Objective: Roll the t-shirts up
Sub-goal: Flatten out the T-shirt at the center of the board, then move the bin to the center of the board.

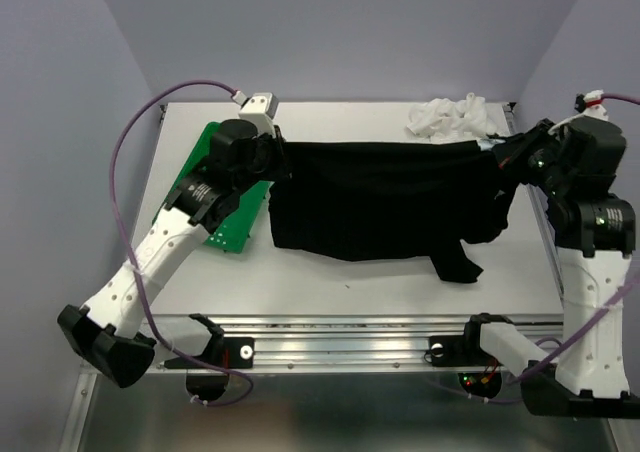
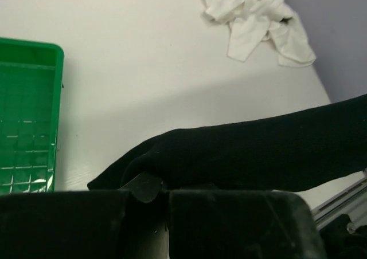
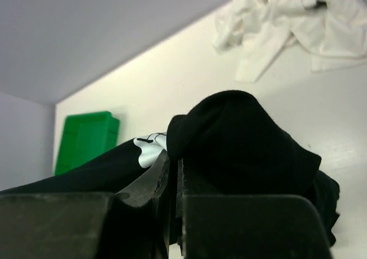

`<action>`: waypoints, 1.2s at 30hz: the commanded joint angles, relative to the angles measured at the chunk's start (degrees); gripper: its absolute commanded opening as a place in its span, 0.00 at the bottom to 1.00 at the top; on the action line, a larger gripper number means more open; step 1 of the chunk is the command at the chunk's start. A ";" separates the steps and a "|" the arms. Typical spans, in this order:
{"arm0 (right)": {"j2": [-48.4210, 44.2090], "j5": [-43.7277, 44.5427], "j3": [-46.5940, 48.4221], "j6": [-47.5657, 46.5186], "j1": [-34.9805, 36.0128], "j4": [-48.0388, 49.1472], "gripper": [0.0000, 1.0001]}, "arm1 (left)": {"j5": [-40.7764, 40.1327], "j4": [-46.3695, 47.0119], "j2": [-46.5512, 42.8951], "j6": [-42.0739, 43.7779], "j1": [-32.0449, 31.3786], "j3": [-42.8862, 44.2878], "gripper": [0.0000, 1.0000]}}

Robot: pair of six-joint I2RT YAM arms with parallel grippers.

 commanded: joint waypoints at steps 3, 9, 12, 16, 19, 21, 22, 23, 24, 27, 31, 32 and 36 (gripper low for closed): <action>10.03 2.55 -10.26 -4.63 -0.40 8.55 0.25 | -3.35 6.12 11.59 -1.10 0.96 -1.32 0.10; 24.09 12.39 -6.94 -7.98 -0.40 8.55 0.80 | -4.31 0.60 26.08 -1.89 1.75 10.52 0.99; 23.42 10.56 -8.49 -7.46 -0.40 8.37 0.80 | -5.54 -1.52 28.13 -2.24 1.66 13.27 0.99; 18.85 7.84 -16.03 -6.66 -0.40 9.52 0.79 | -7.04 -1.53 26.64 -3.29 1.66 10.03 0.88; 13.75 3.88 -24.66 -4.82 -0.40 9.95 0.76 | -5.73 -1.36 24.54 -4.61 1.75 5.03 0.72; 10.59 2.55 -29.23 -3.59 -0.40 10.30 0.74 | -4.24 0.13 21.56 -5.49 1.66 -0.92 0.68; 9.01 -0.15 -31.43 -2.37 -0.40 10.22 0.73 | -3.97 0.57 20.58 -6.45 1.58 -2.96 0.68; 6.03 -0.96 -33.45 -1.66 -0.40 10.13 0.72 | -3.62 1.01 19.44 -6.81 1.49 -4.90 0.68; 4.52 -2.71 -37.12 -0.26 -0.40 9.61 0.70 | -3.96 1.19 17.34 -7.42 1.40 -8.14 0.67; -1.36 -5.00 -42.86 2.55 -0.40 7.76 0.68 | -5.19 -0.29 12.33 -9.79 0.96 -14.05 0.68; -7.87 -6.33 -47.61 4.41 -0.40 4.86 0.68 | -7.39 -5.12 6.17 -14.80 0.61 -20.29 0.71; -8.75 -6.24 -48.14 4.76 -0.40 4.34 0.68 | -8.00 -6.44 5.20 -17.51 0.61 -21.26 0.71; -10.34 -7.03 -49.12 6.08 -0.40 4.15 0.68 | -9.76 -10.58 0.90 -22.44 0.17 -29.23 0.72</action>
